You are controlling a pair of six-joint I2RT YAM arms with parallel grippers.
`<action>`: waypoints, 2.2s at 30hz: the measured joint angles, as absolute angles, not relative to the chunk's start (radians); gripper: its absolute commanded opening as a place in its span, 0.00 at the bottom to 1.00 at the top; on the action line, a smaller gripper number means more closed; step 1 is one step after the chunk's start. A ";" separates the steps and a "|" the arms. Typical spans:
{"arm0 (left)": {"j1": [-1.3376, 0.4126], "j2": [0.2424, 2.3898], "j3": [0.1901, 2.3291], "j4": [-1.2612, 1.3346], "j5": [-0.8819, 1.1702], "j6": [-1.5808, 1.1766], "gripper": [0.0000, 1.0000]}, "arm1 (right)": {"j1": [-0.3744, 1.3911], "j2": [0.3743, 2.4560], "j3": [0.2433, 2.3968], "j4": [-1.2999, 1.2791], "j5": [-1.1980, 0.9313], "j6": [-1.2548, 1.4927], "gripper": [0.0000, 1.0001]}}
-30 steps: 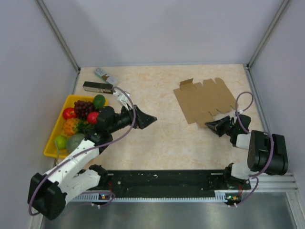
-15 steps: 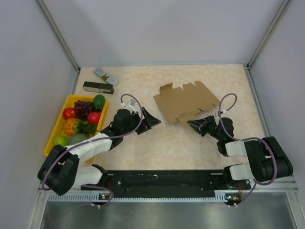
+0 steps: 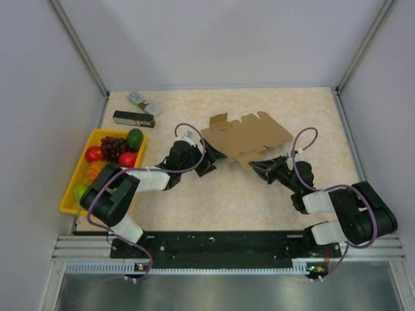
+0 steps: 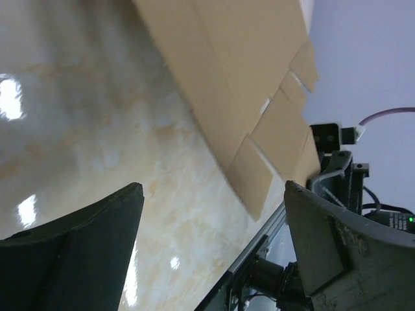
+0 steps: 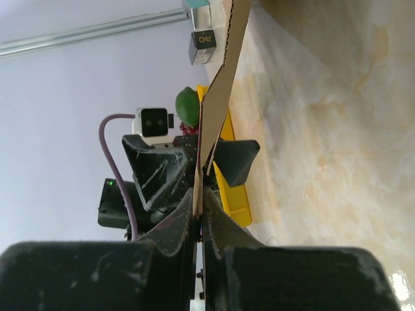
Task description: Fold the paper box
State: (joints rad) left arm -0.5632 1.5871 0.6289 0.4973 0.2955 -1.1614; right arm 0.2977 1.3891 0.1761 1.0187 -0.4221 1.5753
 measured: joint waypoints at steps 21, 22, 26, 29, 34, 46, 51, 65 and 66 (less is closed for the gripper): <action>-0.561 1.526 0.709 0.425 0.241 -0.945 0.00 | 0.400 1.120 0.205 0.702 -0.444 1.315 0.57; -0.560 1.497 0.714 0.395 0.227 -0.913 0.00 | 0.402 1.070 0.232 0.612 -0.448 1.246 0.60; -0.558 1.390 0.768 0.251 0.180 -0.758 0.00 | 0.403 0.886 0.376 0.231 -0.450 0.967 0.62; -0.558 1.339 0.841 0.127 0.177 -0.638 0.00 | 0.403 0.797 0.509 -0.010 -0.437 0.776 0.63; -0.558 1.277 1.026 -0.113 0.194 -0.434 0.00 | 0.403 0.781 0.743 -0.241 -0.432 0.535 0.63; -0.558 1.034 1.323 -0.495 0.185 -0.049 0.00 | 0.403 1.125 1.534 -0.566 -0.506 0.063 0.68; -0.558 1.026 1.417 -0.637 0.190 0.111 0.00 | 0.403 1.260 1.912 -0.616 -0.634 -0.017 0.71; -0.566 0.989 1.404 -0.804 0.273 0.364 0.00 | 0.459 1.491 2.209 -0.799 -0.837 -0.107 0.80; -0.569 0.992 1.404 -0.812 0.284 0.372 0.00 | 0.475 1.508 2.208 -0.817 -0.836 -0.118 0.80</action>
